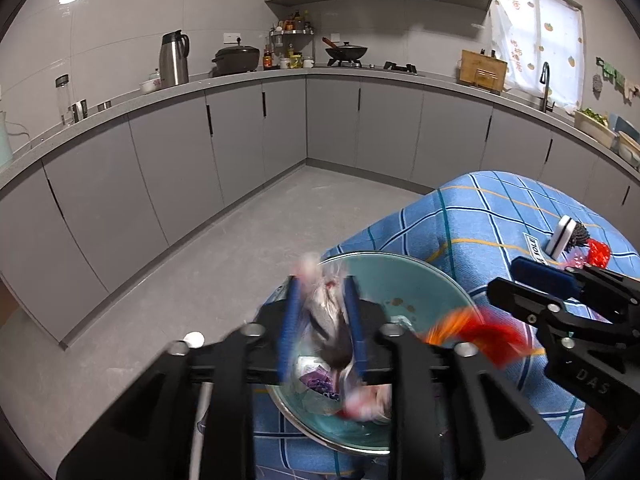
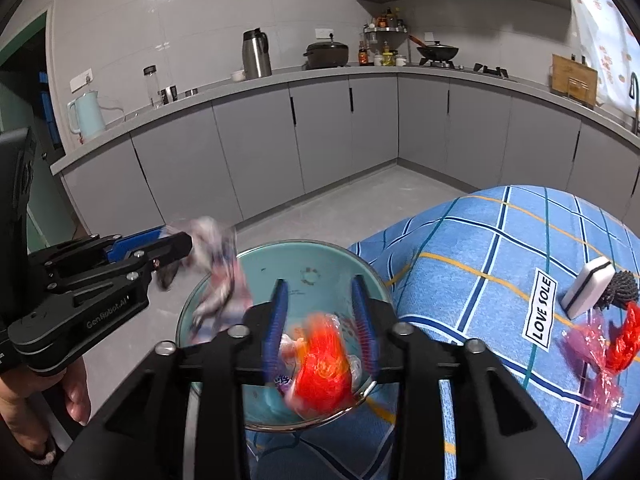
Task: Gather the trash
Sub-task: 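Open both tools to drop the cloth and orange wrapper into the bucket, then move both tools back over the remaining trash on the table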
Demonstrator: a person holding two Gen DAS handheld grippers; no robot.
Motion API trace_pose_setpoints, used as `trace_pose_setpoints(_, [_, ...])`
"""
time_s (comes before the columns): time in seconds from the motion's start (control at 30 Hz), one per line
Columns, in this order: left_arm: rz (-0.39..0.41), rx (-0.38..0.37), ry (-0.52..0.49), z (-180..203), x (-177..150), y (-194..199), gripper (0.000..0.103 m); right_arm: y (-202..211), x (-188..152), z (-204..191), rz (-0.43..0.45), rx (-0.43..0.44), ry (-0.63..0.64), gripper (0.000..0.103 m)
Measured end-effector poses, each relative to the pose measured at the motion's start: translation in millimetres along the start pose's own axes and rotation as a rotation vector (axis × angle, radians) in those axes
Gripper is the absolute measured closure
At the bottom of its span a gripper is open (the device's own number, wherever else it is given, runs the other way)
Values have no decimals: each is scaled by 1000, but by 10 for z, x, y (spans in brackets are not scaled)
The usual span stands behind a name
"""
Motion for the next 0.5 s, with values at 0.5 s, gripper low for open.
trace_pose_setpoints(0.5, [26, -1, 16, -13, 8, 49, 35, 301, -187, 260, 4, -61, -43, 61])
Point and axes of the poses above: each gripper's, at about its wrist camera, not at the fingertips, and y roughly against the way its jaws point, z to its right, x to its top, the point moved 5 cm from there along -y, roughly the way its jaws point, and after that the axes turned 12 degrees about y, right-handed, at the moved point
